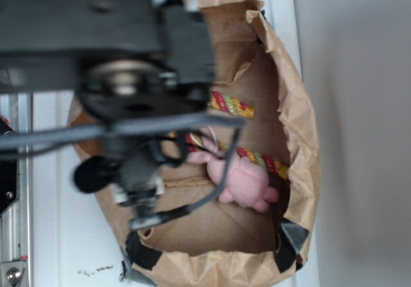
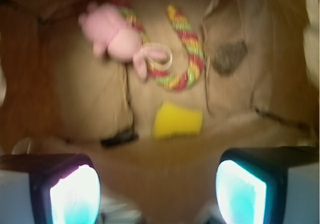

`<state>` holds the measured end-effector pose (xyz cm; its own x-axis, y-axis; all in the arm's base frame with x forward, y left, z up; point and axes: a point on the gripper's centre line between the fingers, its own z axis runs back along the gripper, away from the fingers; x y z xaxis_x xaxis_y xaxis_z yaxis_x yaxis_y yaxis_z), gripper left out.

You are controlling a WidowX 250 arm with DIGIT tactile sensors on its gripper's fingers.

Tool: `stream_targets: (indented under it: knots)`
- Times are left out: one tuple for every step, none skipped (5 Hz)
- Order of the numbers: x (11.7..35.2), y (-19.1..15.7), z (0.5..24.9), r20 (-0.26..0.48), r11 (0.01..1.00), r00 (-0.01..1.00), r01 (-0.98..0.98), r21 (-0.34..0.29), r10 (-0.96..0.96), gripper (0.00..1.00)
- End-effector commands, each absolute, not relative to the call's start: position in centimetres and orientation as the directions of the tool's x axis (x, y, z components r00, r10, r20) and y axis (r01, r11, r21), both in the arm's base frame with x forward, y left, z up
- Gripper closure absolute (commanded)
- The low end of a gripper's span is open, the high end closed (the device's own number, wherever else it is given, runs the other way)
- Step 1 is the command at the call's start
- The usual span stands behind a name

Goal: Grab the green sponge.

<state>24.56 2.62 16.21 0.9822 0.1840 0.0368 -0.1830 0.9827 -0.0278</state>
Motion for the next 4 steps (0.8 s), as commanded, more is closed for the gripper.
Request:
stream_targets:
  knots:
    - [26.6, 3.5, 13.3, 0.073, 0.981, 0.978, -0.194, -0.025, 0.196, 0.00]
    - [25.8, 3.1, 12.1, 0.061, 0.983, 0.982, -0.178, -0.035, 0.180, 0.00]
    - [25.1, 2.9, 10.8, 0.081, 0.991, 0.988, -0.134, -0.015, 0.135, 0.00]
    - [25.1, 2.9, 10.8, 0.081, 0.991, 0.988, -0.134, -0.015, 0.135, 0.00]
